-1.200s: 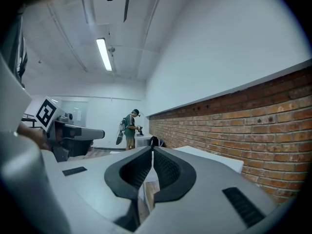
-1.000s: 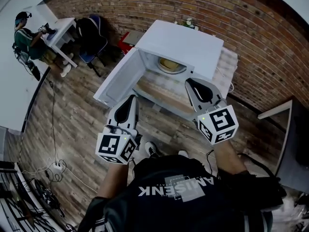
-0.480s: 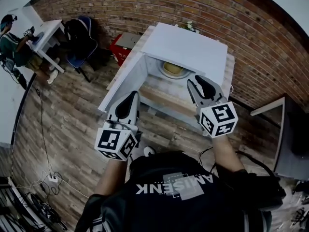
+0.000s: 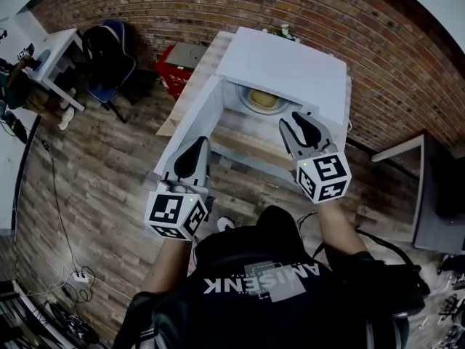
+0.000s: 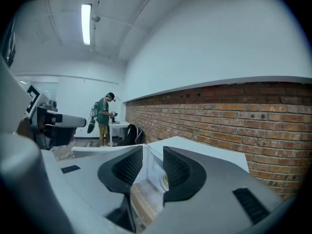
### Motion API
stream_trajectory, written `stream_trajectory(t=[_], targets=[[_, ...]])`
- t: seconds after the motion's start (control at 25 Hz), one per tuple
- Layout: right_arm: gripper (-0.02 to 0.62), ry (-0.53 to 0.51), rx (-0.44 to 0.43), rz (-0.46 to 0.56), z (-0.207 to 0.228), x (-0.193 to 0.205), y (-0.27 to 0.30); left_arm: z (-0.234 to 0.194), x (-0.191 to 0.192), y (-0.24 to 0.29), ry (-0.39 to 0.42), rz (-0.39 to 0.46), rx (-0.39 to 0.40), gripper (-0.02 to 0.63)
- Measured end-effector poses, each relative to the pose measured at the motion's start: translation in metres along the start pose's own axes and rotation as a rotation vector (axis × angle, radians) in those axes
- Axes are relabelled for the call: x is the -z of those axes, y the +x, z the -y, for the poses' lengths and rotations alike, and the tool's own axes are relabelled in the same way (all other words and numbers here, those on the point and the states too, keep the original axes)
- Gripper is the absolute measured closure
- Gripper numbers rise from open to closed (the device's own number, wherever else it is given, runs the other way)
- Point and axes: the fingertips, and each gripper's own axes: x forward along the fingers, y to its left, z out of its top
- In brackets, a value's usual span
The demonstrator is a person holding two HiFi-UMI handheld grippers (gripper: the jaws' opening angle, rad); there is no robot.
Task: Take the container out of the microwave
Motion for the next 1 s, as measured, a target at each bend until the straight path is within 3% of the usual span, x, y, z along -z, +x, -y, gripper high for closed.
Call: stream_trajectory(t=[0.32,0.6,1.0], targets=[[0.396,-0.069,-0.047,-0.086,-0.001,0.040,0.050,-0.020,0.004,0.020,-0.013,-0.002,-0.049,0.595],[0.388,-0.135,-0.123,-0.155,-0.003,0.079,0.080,-0.030,0.000,0.029,-0.012,-0.009,-0.112,0.595],[0.387,-0.186,-0.166,-0.235,-0.004,0.121,0.130,-0.040,0.001,0.039,-0.014,-0.012,-0.169,0.595]])
